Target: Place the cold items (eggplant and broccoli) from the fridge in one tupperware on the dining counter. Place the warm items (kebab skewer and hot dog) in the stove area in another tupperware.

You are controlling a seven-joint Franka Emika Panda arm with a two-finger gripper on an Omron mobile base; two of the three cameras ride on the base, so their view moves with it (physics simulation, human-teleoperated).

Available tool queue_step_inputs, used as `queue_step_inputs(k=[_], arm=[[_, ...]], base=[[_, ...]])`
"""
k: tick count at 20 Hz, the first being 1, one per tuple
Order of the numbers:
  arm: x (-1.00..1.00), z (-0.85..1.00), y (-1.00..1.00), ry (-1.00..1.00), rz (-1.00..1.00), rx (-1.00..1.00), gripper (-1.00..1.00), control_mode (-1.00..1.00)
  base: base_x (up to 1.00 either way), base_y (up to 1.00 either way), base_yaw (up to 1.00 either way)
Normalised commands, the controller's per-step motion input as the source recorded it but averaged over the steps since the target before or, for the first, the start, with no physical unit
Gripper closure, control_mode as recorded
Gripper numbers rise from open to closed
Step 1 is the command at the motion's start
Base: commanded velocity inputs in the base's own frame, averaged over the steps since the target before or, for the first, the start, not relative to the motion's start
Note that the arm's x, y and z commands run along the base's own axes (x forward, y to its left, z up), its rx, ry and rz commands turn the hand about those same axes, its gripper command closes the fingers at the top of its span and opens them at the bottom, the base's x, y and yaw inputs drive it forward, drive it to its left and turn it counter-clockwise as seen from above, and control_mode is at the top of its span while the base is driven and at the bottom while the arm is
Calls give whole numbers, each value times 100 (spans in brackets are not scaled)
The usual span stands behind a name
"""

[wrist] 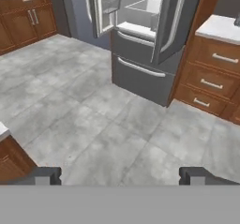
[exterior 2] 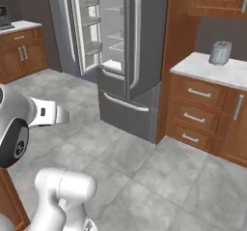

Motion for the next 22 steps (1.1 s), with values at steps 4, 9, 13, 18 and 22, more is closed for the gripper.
queue_step_inputs(k=[4, 9, 13, 18, 22], arm=[[0, 0, 0, 0, 0, 0, -100, 100], [0, 0, 0, 0, 0, 0, -100, 100], [0, 0, 0, 0, 0, 0, -100, 100], [0, 0, 0, 0, 0, 0, -100, 100], [0, 0, 0, 0, 0, 0, -100, 100]], base=[[100, 0, 40], [100, 12, 25], [100, 28, 17], [100, 42, 1], [100, 40, -12]])
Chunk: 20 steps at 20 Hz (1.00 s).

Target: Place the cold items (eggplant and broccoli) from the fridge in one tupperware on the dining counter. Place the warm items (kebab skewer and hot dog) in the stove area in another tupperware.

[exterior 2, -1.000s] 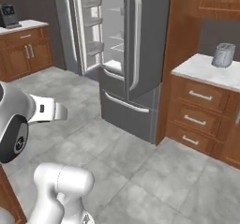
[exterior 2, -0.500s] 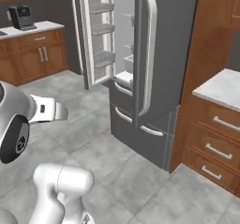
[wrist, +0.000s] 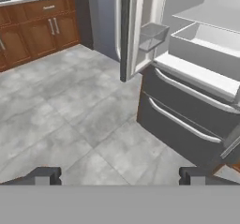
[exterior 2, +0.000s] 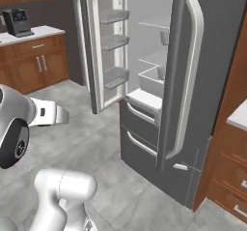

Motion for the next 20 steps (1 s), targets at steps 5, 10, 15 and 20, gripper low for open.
queue_step_inputs(k=[5, 10, 15, 20], arm=[[0, 0, 0, 0, 0, 0, -100, 100], [0, 0, 0, 0, 0, 0, -100, 100], [0, 0, 0, 0, 0, 0, -100, 100], [0, 0, 0, 0, 0, 0, -100, 100]], base=[[95, 23, -32], [76, 4, -39], [45, 1, -49], [55, 34, -52]])
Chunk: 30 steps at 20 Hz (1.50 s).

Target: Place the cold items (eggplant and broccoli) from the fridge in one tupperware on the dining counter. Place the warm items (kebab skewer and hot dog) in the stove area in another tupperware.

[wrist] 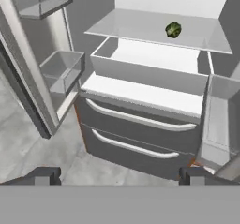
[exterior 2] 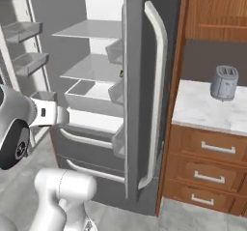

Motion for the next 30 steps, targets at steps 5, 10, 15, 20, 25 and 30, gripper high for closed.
queue_step_inputs(k=[5, 10, 15, 20, 25, 30], arm=[[0, 0, 0, 0, 0, 0, -100, 100], [0, 0, 0, 0, 0, 0, -100, 100], [0, 0, 0, 0, 0, 0, -100, 100], [16, 0, 17, 2, -14, -12, -100, -100], [24, 0, -43, 0, -15, -1, -100, -100], [9, 0, -87, 0, -1, 8, -100, -100]], base=[[85, 46, -42], [70, 49, -30], [38, 49, -19], [0, 0, 0], [0, 0, 0], [0, 0, 0]])
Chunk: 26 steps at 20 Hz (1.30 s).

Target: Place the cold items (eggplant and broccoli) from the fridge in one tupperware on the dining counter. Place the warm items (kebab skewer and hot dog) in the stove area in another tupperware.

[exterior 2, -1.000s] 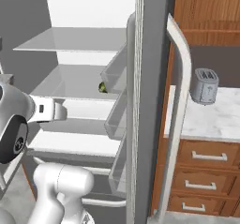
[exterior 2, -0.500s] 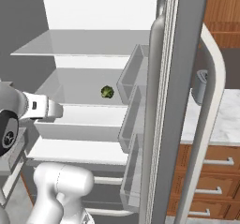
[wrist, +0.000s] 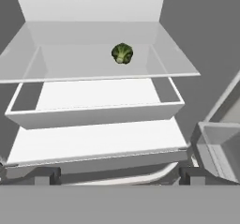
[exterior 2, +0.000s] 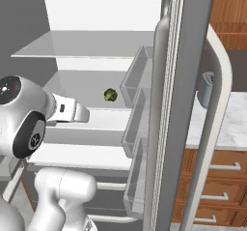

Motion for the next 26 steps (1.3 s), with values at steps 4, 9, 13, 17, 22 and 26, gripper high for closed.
queue_step_inputs(k=[4, 9, 13, 17, 22, 26], arm=[[55, 0, -17, 3, -1, 0, -100, -100], [85, 0, 0, 1, 0, 0, -100, -100], [73, -16, 0, -2, 0, 0, -100, -100], [77, -37, 3, -4, 0, 0, -100, -100], [90, -41, 0, 0, 0, 0, -100, -100], [99, -31, 0, 1, 0, 0, -100, -100]], base=[[0, 0, 0], [0, 0, 0], [0, 0, 0], [0, 0, 0], [0, 0, 0], [0, 0, 0]])
